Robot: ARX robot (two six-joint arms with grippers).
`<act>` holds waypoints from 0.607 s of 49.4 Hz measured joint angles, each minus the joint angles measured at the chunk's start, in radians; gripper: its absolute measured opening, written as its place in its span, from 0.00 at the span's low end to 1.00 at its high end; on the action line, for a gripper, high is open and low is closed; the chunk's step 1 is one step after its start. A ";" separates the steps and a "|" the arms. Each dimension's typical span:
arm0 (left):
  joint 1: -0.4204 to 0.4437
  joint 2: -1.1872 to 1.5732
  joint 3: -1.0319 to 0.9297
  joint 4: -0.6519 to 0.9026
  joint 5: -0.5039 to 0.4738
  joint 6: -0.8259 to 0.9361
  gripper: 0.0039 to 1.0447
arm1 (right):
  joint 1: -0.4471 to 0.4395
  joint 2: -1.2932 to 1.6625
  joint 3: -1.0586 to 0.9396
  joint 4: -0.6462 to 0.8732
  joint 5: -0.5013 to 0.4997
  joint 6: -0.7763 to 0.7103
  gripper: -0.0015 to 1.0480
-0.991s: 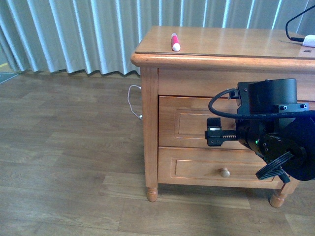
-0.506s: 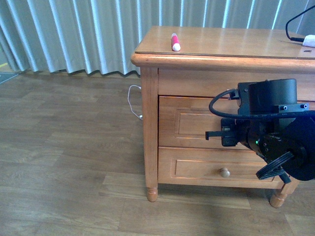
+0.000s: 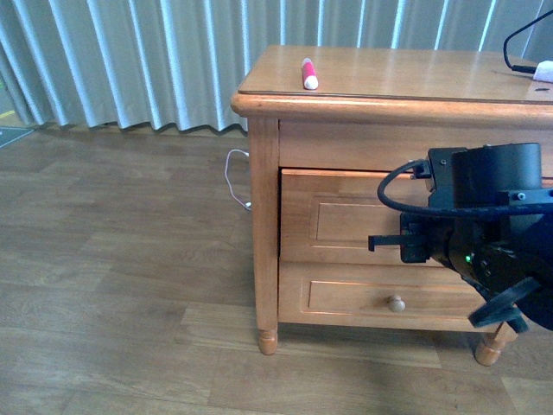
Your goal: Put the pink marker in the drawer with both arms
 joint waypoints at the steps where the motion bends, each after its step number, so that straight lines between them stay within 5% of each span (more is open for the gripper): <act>1: 0.000 0.000 0.000 0.000 0.000 0.000 0.94 | 0.003 -0.019 -0.035 0.014 -0.001 0.006 0.23; 24: 0.000 0.000 0.000 0.000 0.000 0.000 0.94 | 0.007 -0.270 -0.549 0.250 -0.076 0.026 0.22; 30: 0.000 0.000 0.000 0.000 0.000 0.000 0.94 | 0.006 -0.329 -0.612 0.255 -0.083 0.031 0.37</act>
